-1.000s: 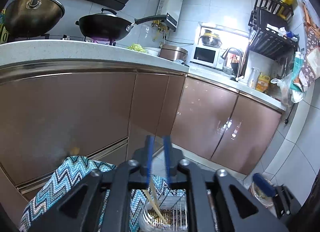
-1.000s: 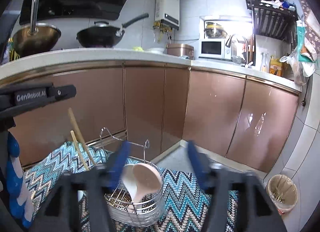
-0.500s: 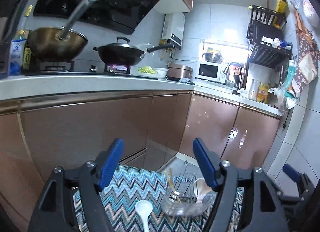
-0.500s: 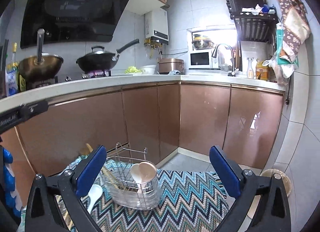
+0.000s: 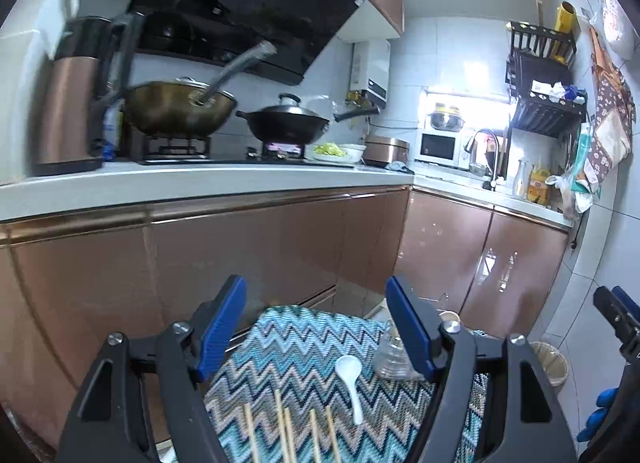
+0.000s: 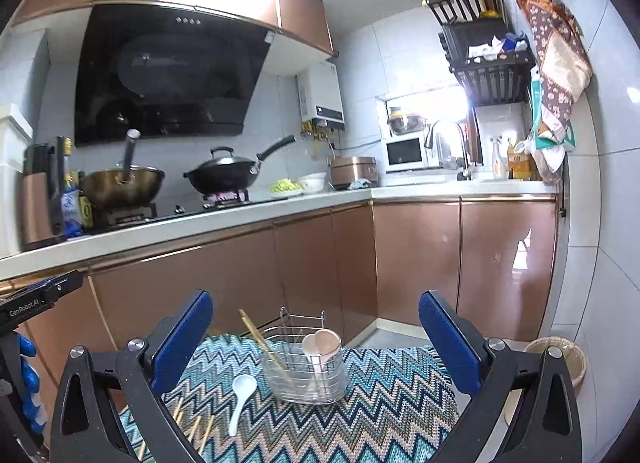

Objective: Organize utensils
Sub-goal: 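Withdraw both tools from the holder back over the remaining chopsticks, then grasp a chopstick with the left tool while the right tool grasps another chopstick, then lift both chopsticks and carry them toward the wire holder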

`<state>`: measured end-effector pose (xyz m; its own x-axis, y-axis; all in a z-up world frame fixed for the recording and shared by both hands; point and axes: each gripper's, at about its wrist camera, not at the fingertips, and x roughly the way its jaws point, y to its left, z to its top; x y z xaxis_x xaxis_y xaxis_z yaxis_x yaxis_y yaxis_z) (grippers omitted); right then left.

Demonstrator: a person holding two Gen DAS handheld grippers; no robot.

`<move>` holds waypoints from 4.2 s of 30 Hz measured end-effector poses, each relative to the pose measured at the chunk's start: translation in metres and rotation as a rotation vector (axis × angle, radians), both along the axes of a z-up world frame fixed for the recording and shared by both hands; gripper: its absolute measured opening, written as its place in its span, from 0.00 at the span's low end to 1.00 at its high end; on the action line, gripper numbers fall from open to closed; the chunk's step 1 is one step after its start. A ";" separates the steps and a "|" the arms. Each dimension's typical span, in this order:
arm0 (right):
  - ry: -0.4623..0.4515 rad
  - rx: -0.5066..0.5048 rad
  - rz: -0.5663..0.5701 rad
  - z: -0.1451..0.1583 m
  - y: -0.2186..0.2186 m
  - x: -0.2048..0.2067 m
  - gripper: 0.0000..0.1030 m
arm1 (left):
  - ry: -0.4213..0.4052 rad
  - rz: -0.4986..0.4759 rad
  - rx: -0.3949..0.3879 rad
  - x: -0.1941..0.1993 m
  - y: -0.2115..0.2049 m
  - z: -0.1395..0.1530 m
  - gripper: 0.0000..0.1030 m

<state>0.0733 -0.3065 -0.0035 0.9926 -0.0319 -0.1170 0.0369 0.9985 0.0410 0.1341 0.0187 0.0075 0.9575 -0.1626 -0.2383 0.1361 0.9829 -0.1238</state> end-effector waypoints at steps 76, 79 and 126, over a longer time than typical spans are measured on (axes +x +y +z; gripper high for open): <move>1.055 0.086 0.571 -0.236 0.145 0.243 0.16 | 1.092 -0.086 -0.025 0.243 0.017 -0.255 0.15; 1.078 0.073 0.566 -0.243 0.149 0.250 0.15 | 1.100 -0.092 -0.021 0.247 0.015 -0.258 0.13; 0.616 0.088 0.533 -0.103 0.105 0.085 0.06 | 0.552 -0.153 -0.120 0.093 0.023 -0.100 0.05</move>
<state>0.1585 -0.2014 -0.1066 0.6287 0.4610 -0.6262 -0.4007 0.8822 0.2473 0.2275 0.0416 -0.0929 0.6604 -0.3460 -0.6665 0.1591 0.9319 -0.3261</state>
